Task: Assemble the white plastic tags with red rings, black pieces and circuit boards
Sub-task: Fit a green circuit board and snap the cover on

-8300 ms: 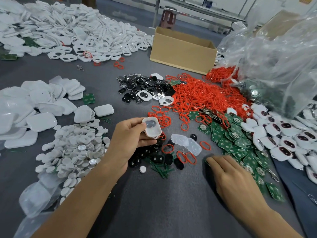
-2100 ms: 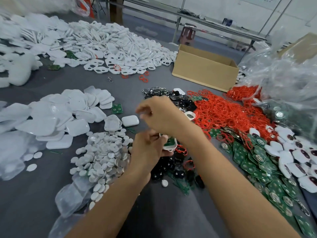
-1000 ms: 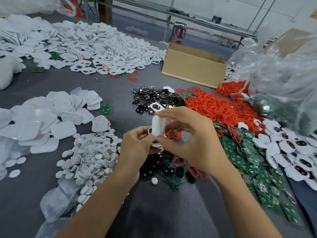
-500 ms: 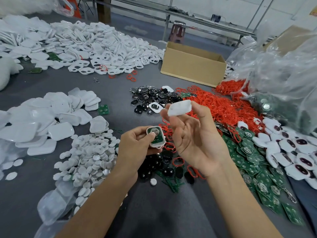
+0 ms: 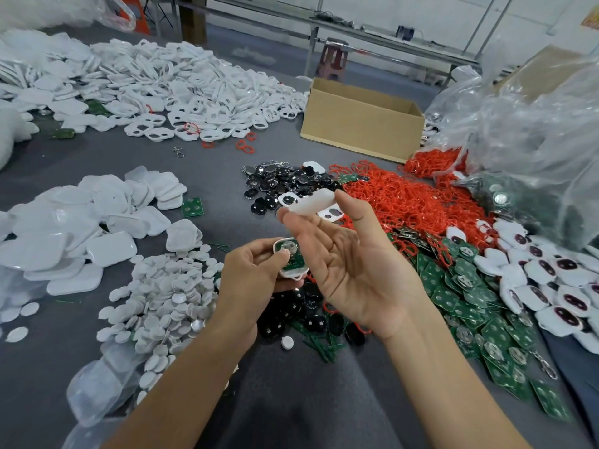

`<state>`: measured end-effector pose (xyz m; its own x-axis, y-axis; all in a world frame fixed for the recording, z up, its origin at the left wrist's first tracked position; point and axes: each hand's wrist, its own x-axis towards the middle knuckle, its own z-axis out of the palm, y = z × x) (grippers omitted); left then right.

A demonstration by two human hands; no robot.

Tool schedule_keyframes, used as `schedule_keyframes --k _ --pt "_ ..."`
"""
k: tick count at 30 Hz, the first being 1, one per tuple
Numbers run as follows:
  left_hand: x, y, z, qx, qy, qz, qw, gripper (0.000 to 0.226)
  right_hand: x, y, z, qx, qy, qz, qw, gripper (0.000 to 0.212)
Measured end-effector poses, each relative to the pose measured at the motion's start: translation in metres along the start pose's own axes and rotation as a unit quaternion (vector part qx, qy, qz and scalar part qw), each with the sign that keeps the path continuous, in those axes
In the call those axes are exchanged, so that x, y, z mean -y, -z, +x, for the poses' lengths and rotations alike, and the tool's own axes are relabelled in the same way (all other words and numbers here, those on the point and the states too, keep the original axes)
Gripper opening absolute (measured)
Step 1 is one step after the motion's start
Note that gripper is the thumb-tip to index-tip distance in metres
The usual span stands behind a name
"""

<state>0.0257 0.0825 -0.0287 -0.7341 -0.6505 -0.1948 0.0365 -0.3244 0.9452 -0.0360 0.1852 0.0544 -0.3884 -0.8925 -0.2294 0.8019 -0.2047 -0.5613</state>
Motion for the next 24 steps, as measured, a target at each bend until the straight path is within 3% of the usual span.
schedule_keyframes --k 4,6,7,9,10,11,14,18,24 --pt "0.001 0.001 0.0 0.001 -0.003 -0.002 1.0 0.015 0.0 -0.001 0.0 0.006 -0.01 -0.021 1.0 0.037" --pt "0.0 0.002 0.0 -0.002 0.0 -0.004 1.0 0.014 0.0 0.002 0.002 0.0 0.028 -0.099 0.995 0.03" --pt "0.0 0.001 0.0 -0.003 0.003 -0.007 1.0 0.013 0.001 0.007 0.003 -0.024 0.077 -0.194 0.978 0.023" --pt "-0.001 0.001 0.001 -0.009 0.01 -0.017 1.0 0.012 0.005 0.017 0.004 -0.092 0.208 -0.393 0.891 0.011" --pt "-0.001 0.0 0.001 -0.016 0.014 -0.02 1.0 0.012 0.008 0.022 0.004 -0.123 0.251 -0.452 0.847 0.018" --pt "-0.001 0.0 0.002 -0.022 0.018 -0.022 0.999 0.013 0.012 0.025 0.003 -0.137 0.265 -0.48 0.825 0.023" --pt "-0.002 -0.001 0.002 -0.029 0.025 -0.026 0.999 0.012 0.018 0.03 0.002 -0.129 0.229 -0.5 0.825 0.019" --pt "-0.003 0.0 0.002 -0.02 0.025 -0.031 0.999 0.013 0.015 0.035 0.007 -0.167 0.179 -0.555 0.795 0.023" --pt "-0.005 -0.003 -0.002 0.024 0.03 -0.029 0.999 0.013 0.004 0.039 0.014 -0.221 0.134 -0.666 0.7 0.031"
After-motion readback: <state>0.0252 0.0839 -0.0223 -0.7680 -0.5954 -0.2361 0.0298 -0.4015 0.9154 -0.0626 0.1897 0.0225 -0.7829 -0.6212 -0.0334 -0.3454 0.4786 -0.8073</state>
